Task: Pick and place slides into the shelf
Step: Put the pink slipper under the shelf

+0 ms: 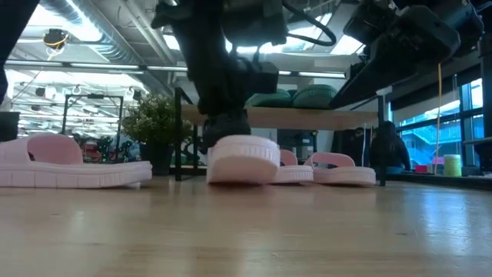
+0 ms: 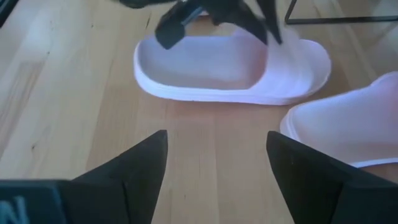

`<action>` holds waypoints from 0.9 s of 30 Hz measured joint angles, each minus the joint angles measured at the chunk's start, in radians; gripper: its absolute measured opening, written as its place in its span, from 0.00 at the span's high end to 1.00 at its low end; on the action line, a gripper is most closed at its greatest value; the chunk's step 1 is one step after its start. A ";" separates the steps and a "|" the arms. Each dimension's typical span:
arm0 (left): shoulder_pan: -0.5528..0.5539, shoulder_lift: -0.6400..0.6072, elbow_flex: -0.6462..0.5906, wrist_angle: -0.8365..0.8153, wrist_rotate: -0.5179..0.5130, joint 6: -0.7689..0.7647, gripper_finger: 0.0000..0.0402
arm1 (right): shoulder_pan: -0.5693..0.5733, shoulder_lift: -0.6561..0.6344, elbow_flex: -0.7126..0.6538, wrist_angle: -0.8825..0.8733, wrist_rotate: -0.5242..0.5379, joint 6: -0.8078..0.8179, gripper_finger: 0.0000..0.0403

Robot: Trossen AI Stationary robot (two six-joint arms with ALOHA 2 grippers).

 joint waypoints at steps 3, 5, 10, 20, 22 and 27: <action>0.029 0.000 0.000 0.012 0.006 0.006 0.99 | 0.000 0.000 0.000 -0.002 0.000 0.000 0.32; 0.047 0.000 0.000 0.013 0.008 0.006 0.99 | 0.000 0.000 0.000 -0.008 0.000 0.000 0.32; 0.089 0.000 0.000 0.016 0.008 0.006 0.99 | 0.000 0.000 0.000 -0.009 0.000 0.000 0.32; 0.127 0.000 0.000 0.055 0.008 0.058 0.99 | 0.000 0.000 0.000 -0.009 0.000 0.000 0.32; 0.127 0.000 0.000 0.098 0.019 0.085 0.99 | 0.000 0.000 0.000 -0.009 0.000 0.000 0.32; 0.126 0.000 0.000 0.140 0.032 0.118 0.99 | 0.000 0.000 0.000 -0.009 0.000 0.000 0.32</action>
